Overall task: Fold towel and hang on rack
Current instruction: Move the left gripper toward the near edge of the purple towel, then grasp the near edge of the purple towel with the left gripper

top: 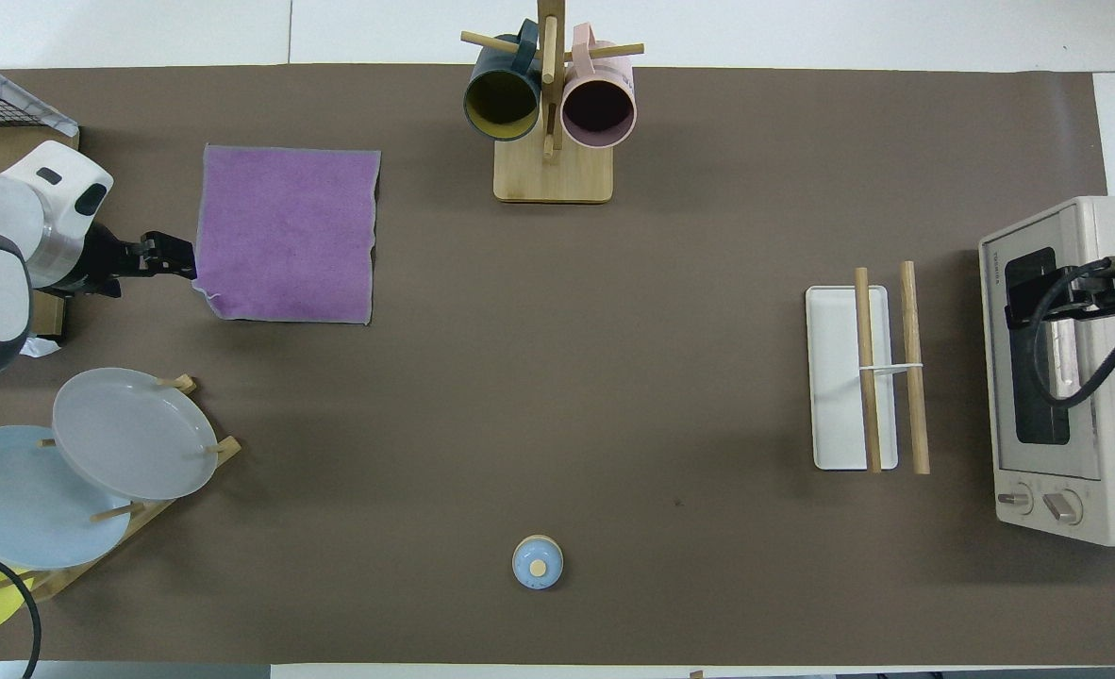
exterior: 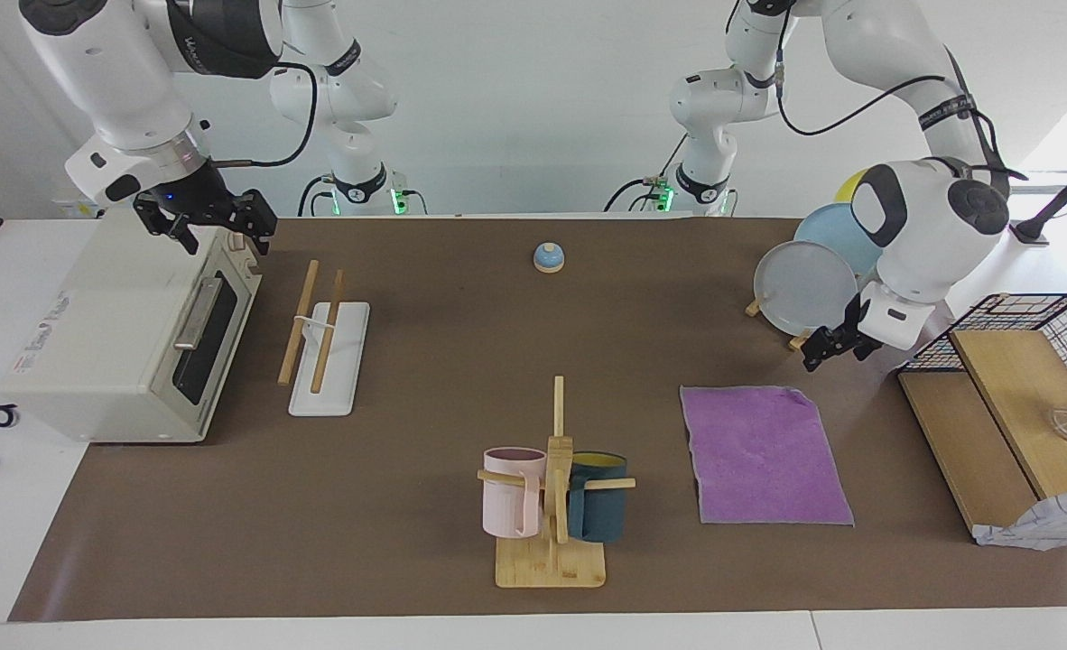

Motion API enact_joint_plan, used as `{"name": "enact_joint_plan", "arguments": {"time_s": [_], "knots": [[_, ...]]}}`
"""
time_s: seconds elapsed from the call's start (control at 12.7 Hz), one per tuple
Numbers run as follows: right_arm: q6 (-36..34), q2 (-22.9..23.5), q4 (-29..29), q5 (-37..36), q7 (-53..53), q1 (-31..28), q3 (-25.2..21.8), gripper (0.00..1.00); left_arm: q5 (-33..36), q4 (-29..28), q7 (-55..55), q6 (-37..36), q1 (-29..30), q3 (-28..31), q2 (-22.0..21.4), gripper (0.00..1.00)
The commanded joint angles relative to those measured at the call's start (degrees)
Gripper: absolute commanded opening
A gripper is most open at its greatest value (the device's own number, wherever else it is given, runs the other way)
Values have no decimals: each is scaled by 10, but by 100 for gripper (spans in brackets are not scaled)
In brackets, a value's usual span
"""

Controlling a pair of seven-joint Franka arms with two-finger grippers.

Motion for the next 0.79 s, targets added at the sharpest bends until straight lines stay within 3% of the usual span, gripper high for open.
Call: {"name": "enact_joint_plan", "arguments": {"time_s": [0.0, 0.16, 0.47, 0.71], "knots": [[-7, -5, -1, -5, -10, -5, 3, 100, -10, -57, -27, 84, 1, -3, -5, 96], [-6, -5, -1, -5, -10, -5, 3, 100, -11, -56, -47, 91, -4, -3, 15, 92], [-7, -5, -1, -5, -10, -5, 3, 100, -11, -58, -49, 98, -2, -3, 32, 75], [-7, -5, -1, -5, -10, -5, 3, 100, -11, -65, -62, 98, -1, -3, 33, 71]]}}
